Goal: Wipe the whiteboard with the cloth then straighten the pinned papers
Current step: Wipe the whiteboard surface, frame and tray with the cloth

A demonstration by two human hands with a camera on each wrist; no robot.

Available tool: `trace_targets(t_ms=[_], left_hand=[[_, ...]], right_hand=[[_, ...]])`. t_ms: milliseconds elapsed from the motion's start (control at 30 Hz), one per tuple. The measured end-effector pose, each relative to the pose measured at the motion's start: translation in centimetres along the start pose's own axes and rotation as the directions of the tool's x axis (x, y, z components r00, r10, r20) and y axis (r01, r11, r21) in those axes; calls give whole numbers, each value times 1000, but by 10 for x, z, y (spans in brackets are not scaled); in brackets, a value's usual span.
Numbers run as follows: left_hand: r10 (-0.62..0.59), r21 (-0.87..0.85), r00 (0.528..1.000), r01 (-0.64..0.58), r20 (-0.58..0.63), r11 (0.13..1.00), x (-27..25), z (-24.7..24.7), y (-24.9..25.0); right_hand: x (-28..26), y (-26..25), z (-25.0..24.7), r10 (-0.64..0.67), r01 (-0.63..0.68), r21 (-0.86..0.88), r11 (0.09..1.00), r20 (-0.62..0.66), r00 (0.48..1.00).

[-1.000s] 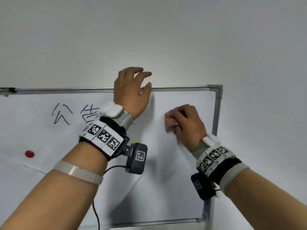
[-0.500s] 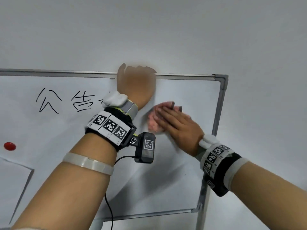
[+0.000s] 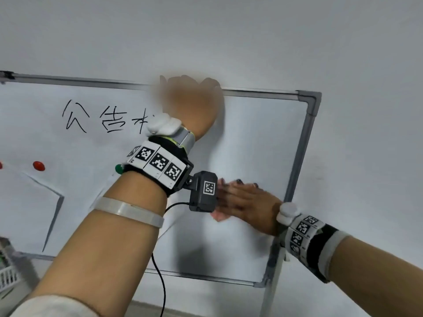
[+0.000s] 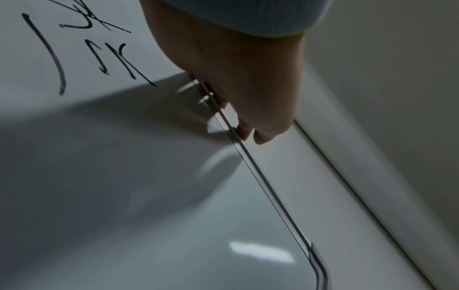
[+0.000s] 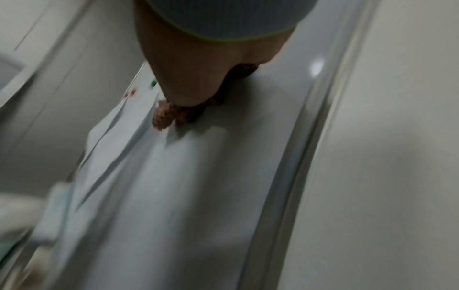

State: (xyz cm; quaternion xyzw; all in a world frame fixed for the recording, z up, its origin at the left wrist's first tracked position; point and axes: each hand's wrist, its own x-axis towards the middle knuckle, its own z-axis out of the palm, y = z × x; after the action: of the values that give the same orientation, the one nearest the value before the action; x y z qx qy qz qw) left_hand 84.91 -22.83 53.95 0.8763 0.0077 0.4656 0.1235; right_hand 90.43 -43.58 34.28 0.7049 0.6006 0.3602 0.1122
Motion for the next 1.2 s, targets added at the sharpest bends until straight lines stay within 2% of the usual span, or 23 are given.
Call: trace_targets(t_ms=[67, 133, 167, 200, 233, 300, 333, 400, 467, 567, 633, 700, 767, 833, 900, 967, 1000, 1033, 1100, 1133, 1200], left_hand=[[-69, 11, 998, 69, -2, 998, 1, 3, 12], [-82, 19, 996, 83, -34, 996, 1, 5, 15], [-75, 43, 996, 78, -57, 996, -1, 9, 21], [-75, 49, 994, 78, -76, 996, -2, 11, 25], [-78, 44, 994, 82, -81, 996, -1, 11, 27], [-79, 54, 994, 83, -73, 995, 2, 12, 28], [-71, 69, 995, 76, -77, 995, 4, 12, 28], [-51, 92, 995, 59, -86, 994, 4, 14, 27], [-30, 92, 994, 40, -104, 995, 2, 18, 24], [-27, 94, 993, 38, -116, 995, 0, 20, 20], [-19, 99, 994, 29, -106, 995, 0, 20, 20], [-22, 81, 997, 28, -80, 996, 2, 18, 20], [-41, 54, 998, 44, -57, 998, 5, 18, 16], [-53, 44, 998, 54, -30, 998, 8, 17, 12], [-53, 37, 998, 54, -18, 998, 9, 16, 12], [-48, 40, 999, 49, -26, 998, 8, 18, 16], [-51, 41, 998, 52, -28, 998, 7, 19, 17], [-55, 40, 998, 56, -28, 998, 7, 20, 18], [-53, 37, 998, 54, -38, 998, 7, 23, 18], [-48, 40, 998, 49, -45, 998, 7, 23, 17], [-38, 40, 998, 40, -52, 998, 8, 22, 15]], right_hand=[[1, 37, -31, 187, -187, 17, 982, -151, 971], [0, 55, -49, 362, -357, 77, 931, -325, 874], [-9, 57, -47, 402, -391, 107, 914, -360, 842], [-17, 50, -38, 401, -388, 109, 915, -344, 849], [-28, 36, -22, 369, -352, 110, 929, -293, 882], [-61, 3, 16, 246, -226, 130, 965, -174, 953], [-79, -13, 32, 198, -180, 141, 974, -125, 972], [-105, -36, 49, 118, -113, 106, 988, -48, 992], [-101, -33, 41, 72, -69, 114, 991, -27, 997], [-56, 9, -3, 186, -157, 230, 960, -109, 977], [-28, 40, -30, 336, -293, 195, 936, -247, 909], [-17, 47, -30, 442, -396, 198, 896, -327, 835], [-29, 21, -7, 426, -374, 226, 899, -263, 866], [-63, -16, 28, 353, -312, 296, 903, -96, 931], [-99, -47, 50, 249, -246, 339, 908, 36, 968], [-109, -43, 50, 176, -195, 314, 929, 90, 980], [-100, -31, 40, 214, -226, 305, 925, 75, 974], [-89, -18, 29, 305, -292, 344, 892, 18, 952], [-60, 9, -1, 431, -351, 385, 853, -141, 892], [-48, 21, -15, 462, -381, 328, 864, -218, 860], [-39, 33, -23, 499, -438, 251, 863, -287, 818]])
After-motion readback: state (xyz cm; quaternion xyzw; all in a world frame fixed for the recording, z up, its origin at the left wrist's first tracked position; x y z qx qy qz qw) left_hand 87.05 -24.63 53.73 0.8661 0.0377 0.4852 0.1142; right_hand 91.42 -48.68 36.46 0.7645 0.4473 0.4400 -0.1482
